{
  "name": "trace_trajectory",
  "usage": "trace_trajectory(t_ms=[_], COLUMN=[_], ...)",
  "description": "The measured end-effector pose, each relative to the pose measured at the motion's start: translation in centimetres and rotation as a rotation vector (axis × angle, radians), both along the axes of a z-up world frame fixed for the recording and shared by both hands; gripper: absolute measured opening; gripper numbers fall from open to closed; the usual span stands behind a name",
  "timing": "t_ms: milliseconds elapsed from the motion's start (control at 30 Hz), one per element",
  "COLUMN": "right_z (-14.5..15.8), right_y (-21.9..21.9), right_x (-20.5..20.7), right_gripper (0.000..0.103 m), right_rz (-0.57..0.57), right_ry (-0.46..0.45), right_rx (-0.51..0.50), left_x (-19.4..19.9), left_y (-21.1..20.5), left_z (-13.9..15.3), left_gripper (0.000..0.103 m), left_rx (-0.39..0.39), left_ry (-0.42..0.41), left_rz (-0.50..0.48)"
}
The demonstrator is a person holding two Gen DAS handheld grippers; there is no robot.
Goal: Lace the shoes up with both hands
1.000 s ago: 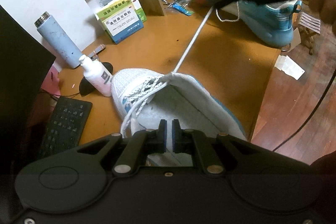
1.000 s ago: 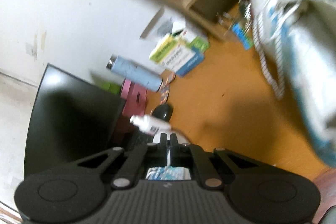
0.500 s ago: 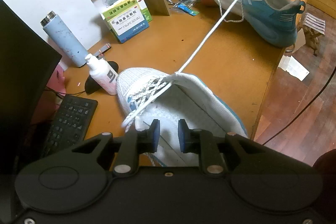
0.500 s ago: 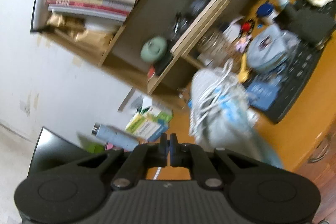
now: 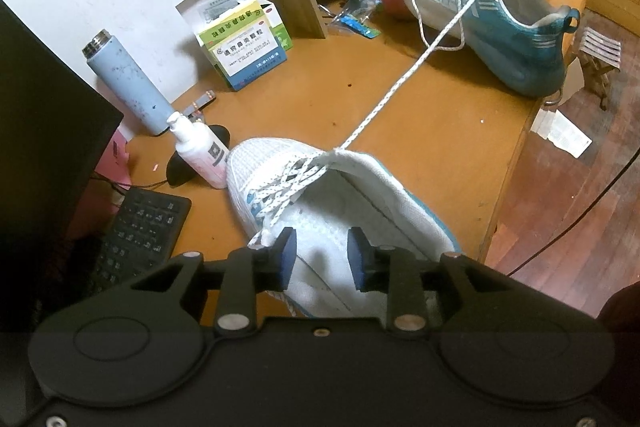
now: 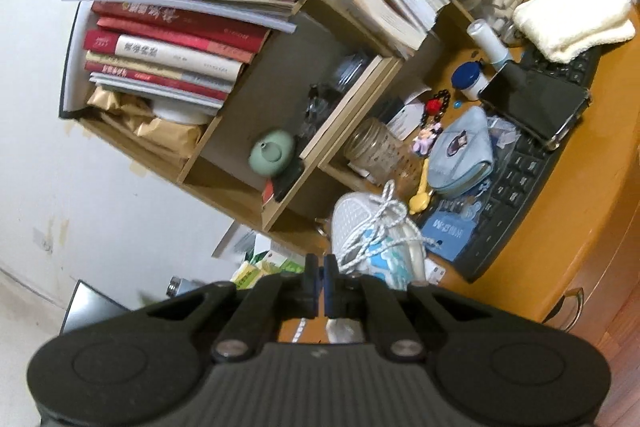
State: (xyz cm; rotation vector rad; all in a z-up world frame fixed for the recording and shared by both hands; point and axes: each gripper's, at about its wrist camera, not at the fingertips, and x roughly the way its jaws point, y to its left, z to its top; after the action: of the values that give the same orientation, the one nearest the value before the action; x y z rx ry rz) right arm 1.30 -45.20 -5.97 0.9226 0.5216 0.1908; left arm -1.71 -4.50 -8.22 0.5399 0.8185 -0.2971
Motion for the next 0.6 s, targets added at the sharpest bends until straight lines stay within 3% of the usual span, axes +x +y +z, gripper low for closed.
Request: trace_trajectory(t_ms=[100,267,400,500,600], right_z=[0.4,0.4,0.4,0.4,0.7], right_y=[2.6,10.8,17.4,20.1,22.0], right_x=[0.7,2.3,3.3,3.6,3.5], right_gripper=[0.002,0.002,0.002,0.003,0.003], right_rz=[0.096,0.368,0.573,0.647,0.696], right_ry=[-0.007,-0.009,-0.016,-0.016,-0.022], right_rx=[-0.006,-0.005,-0.015,-0.038,-0.080], left_x=[-0.2,-0.6,-0.8,-0.6,-0.7], left_y=[0.1,-0.3,-0.3,0.3,0.5], left_z=[1.1,3.7,6.4,7.6,7.7], left_gripper=[0.028,0.033,0.037,0.036,0.031], left_rx=[-0.021,-0.089,-0.245,-0.359,-0.365], left_ry=[-0.007,-0.035,-0.036,-0.016,-0.028], left_rz=[-0.001,-0.027,-0.050,-0.039,-0.021])
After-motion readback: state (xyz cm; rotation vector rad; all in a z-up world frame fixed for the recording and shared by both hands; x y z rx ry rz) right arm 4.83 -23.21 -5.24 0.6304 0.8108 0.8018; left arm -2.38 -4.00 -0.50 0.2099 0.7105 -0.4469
